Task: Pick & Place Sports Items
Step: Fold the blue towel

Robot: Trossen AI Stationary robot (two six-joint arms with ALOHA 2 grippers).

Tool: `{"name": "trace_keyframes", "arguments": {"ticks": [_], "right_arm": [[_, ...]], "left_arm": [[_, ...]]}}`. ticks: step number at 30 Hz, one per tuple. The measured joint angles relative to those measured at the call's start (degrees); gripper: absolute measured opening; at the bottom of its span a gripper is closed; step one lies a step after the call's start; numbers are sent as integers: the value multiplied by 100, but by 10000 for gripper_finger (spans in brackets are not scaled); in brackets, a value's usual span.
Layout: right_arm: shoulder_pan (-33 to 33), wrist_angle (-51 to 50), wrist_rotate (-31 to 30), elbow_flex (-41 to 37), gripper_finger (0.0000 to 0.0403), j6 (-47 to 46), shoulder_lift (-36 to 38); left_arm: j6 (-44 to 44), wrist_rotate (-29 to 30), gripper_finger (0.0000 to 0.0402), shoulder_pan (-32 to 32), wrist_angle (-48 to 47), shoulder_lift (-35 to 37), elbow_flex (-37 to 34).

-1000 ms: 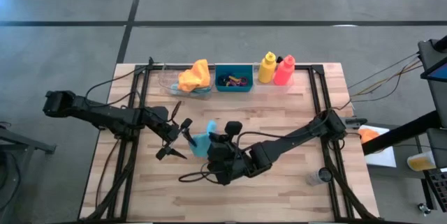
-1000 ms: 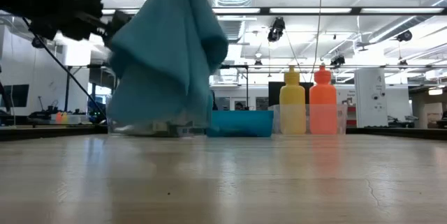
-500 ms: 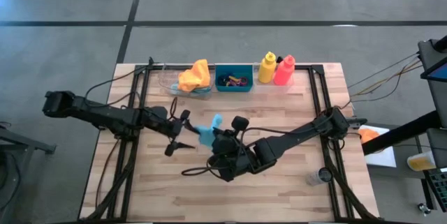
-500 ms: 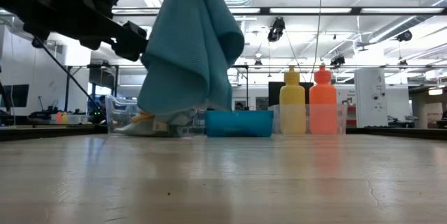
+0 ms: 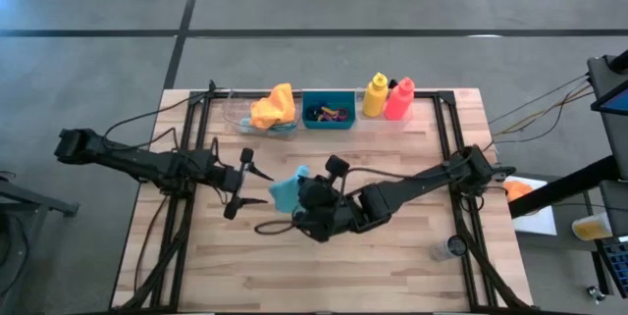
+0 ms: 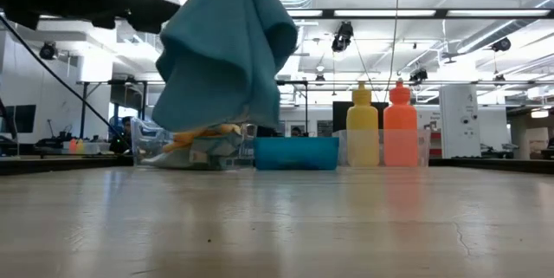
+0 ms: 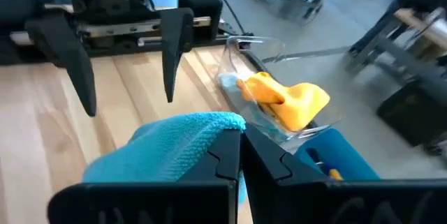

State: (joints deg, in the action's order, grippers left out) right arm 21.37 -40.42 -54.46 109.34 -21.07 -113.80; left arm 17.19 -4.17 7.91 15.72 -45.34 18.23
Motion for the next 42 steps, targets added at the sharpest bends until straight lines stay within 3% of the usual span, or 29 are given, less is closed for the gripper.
{"name": "trace_keyframes", "arguments": {"ticks": [11,15,25,42], "right_arm": [[-664,146,1152,0,8,-160,173],[-876,218,1461,0,8,-158,173],[-1168,506,2029,0,8,-123,299],[-1203,795,2101,-2,8,-125,407]], "left_arm": [[788,2630,285,1233,157,-132,-163],[1130,3322,285,1595,119,-133,-165],[1154,4125,285,1734,-347,-138,-176],[1152,4921,285,1728,-95,-138,-176]]}}
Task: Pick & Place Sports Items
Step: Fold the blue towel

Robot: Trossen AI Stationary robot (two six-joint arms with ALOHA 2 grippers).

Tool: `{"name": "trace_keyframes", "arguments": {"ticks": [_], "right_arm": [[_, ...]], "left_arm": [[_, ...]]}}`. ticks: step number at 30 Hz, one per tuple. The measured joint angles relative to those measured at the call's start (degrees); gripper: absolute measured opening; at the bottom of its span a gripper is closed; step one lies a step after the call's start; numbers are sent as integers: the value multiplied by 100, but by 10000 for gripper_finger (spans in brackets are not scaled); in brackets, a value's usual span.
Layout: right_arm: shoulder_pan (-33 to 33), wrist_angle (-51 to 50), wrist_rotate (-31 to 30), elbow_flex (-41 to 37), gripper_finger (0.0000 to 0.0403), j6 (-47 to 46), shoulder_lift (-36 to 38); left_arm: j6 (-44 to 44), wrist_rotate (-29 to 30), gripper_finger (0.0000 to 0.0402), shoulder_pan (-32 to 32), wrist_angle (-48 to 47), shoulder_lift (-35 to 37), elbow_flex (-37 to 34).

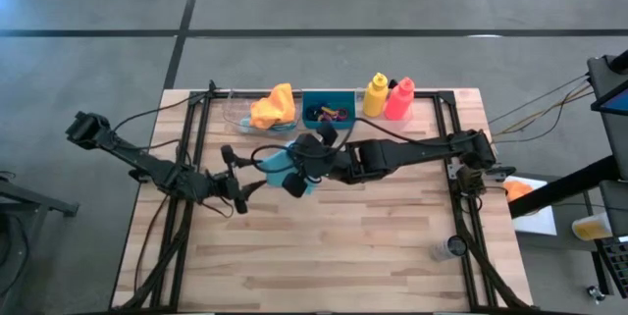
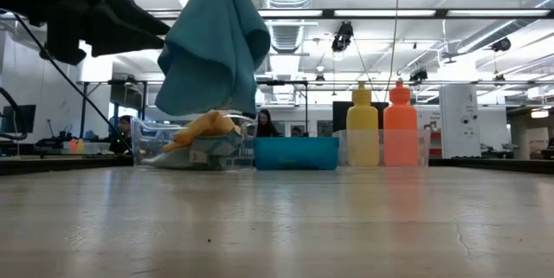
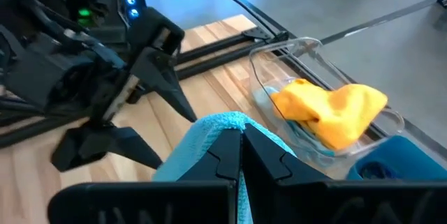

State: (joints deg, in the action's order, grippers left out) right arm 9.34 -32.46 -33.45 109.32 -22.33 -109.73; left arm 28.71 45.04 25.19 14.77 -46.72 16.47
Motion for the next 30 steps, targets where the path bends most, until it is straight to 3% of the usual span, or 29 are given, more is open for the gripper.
{"name": "trace_keyframes", "arguments": {"ticks": [8,14,23,30], "right_arm": [[2,194,247,0,8,17,0],[0,205,244,0,8,17,-2],[-2,179,242,-10,8,20,-2],[2,124,240,-69,8,20,-2]], "left_arm": [[-62,137,285,15,-29,-44,0],[-165,66,285,81,2,-643,-2],[-173,1224,285,81,559,-1298,155],[-176,1285,285,81,649,-1154,168]]}}
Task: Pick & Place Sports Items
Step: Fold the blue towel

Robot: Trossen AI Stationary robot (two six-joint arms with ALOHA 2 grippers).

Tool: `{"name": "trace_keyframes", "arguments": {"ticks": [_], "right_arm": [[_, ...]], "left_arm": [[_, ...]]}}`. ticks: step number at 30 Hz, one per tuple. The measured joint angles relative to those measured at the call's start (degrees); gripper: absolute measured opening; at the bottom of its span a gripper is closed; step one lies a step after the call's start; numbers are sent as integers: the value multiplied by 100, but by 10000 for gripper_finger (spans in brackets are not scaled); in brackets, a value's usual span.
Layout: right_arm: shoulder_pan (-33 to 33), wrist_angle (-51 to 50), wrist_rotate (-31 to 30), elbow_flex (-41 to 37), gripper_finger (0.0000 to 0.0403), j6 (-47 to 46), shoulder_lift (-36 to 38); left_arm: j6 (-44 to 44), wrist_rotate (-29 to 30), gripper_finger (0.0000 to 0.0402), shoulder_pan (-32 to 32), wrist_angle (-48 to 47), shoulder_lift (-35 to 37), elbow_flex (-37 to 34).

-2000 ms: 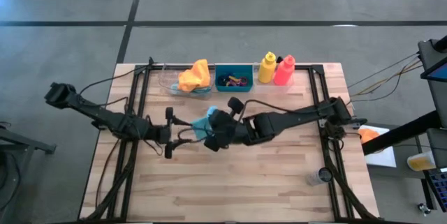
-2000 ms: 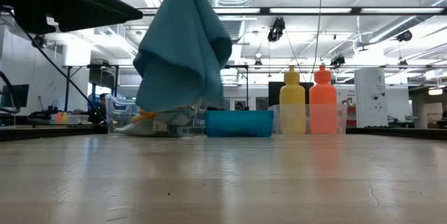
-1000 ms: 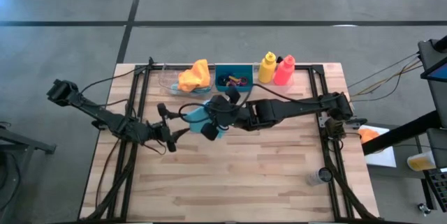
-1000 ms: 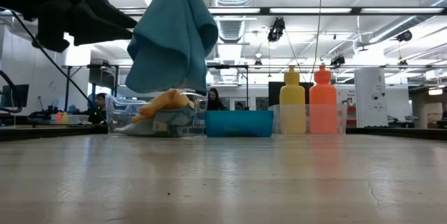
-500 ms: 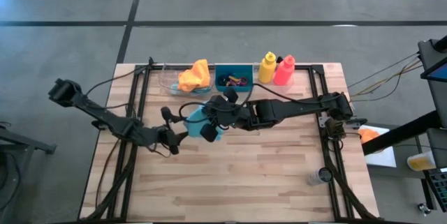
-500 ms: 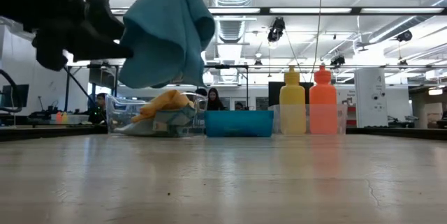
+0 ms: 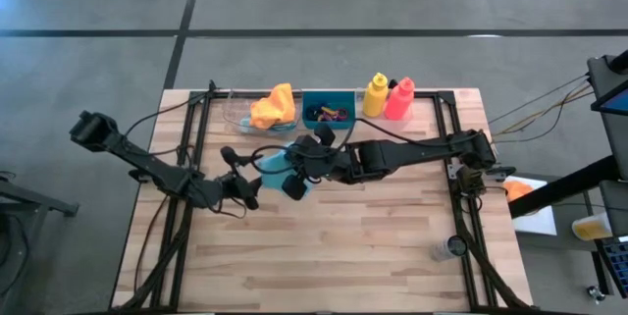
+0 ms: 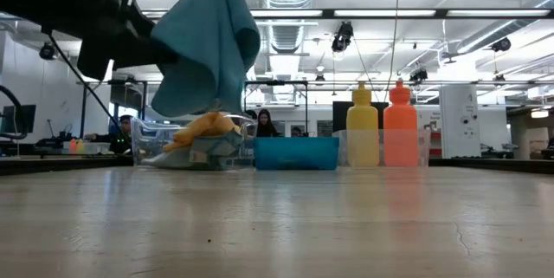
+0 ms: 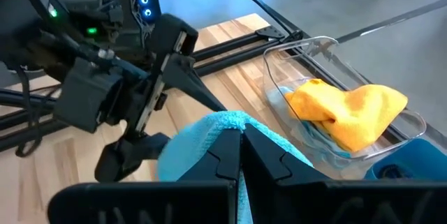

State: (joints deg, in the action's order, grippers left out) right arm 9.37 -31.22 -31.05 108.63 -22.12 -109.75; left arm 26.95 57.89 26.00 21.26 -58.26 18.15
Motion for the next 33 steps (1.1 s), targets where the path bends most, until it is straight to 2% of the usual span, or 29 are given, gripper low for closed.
{"name": "trace_keyframes", "arguments": {"ticks": [20,24,30,33], "right_arm": [[24,321,-17,-651,8,-140,-4],[61,321,-9,-733,8,-142,-4],[106,337,2,-742,8,-146,-7],[114,364,3,-744,8,-145,-7]], "left_arm": [[442,-263,286,-22,-3,293,-5],[460,-268,286,-26,-35,545,-7],[460,-1112,286,-26,-462,861,-7],[436,-1338,286,-26,-479,864,-7]]}}
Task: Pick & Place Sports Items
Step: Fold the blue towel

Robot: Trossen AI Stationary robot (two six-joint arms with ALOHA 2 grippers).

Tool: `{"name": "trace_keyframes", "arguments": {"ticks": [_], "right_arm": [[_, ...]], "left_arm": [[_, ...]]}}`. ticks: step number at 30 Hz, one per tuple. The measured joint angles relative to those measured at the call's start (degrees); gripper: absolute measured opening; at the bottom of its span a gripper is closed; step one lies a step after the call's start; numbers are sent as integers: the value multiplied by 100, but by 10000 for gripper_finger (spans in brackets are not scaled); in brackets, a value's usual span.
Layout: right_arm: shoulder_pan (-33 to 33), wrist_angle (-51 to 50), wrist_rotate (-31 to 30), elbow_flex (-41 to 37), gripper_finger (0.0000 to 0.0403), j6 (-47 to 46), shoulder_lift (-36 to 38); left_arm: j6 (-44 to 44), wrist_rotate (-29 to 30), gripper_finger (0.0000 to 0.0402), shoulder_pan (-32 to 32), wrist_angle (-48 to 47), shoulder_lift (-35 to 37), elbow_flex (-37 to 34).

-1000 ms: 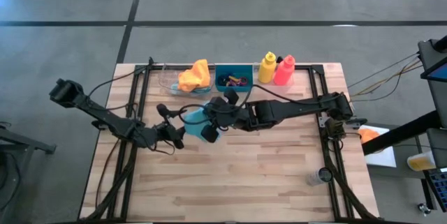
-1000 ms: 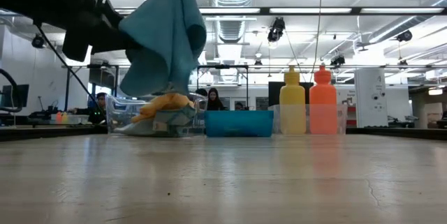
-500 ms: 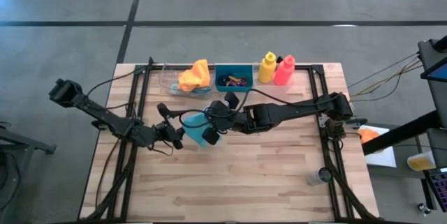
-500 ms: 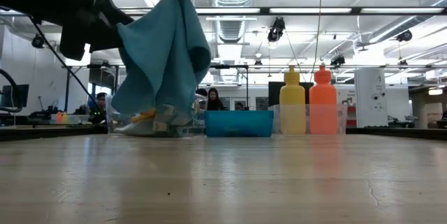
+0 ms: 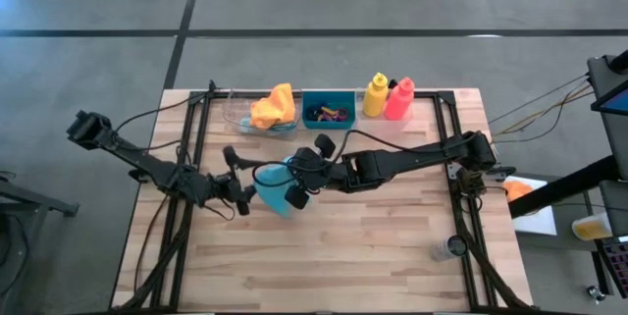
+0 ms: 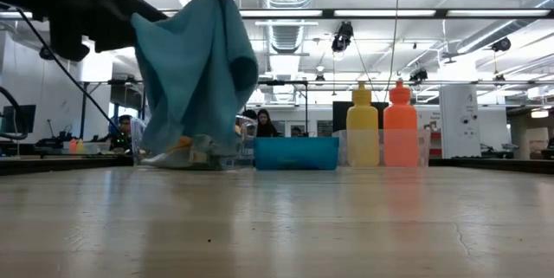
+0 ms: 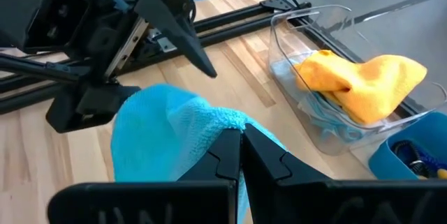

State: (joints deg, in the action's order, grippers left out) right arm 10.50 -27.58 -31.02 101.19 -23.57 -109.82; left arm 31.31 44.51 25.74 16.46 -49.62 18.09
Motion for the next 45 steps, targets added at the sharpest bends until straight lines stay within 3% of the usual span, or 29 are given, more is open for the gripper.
{"name": "trace_keyframes", "arguments": {"ticks": [6,13,17,23,25,35,40,45], "right_arm": [[0,12,0,0,8,0,0],[0,11,0,0,8,0,0],[4,5,1,0,8,0,0],[15,-5,3,-51,8,0,0],[15,-1,3,-85,8,0,0],[100,-73,38,-312,8,78,0],[97,-57,576,-361,9,105,0],[108,-106,756,-383,41,107,0]], "left_arm": [[-127,-320,286,0,-22,-10,-54],[-192,-68,266,0,-52,-10,-52],[-260,215,197,0,-47,-3,-31],[-244,255,42,0,-123,3,-29],[-217,267,13,0,-157,4,-8],[-280,649,6,4,-717,586,192],[-284,472,4,4,-928,991,190],[-284,391,4,4,-1042,1144,203]]}}
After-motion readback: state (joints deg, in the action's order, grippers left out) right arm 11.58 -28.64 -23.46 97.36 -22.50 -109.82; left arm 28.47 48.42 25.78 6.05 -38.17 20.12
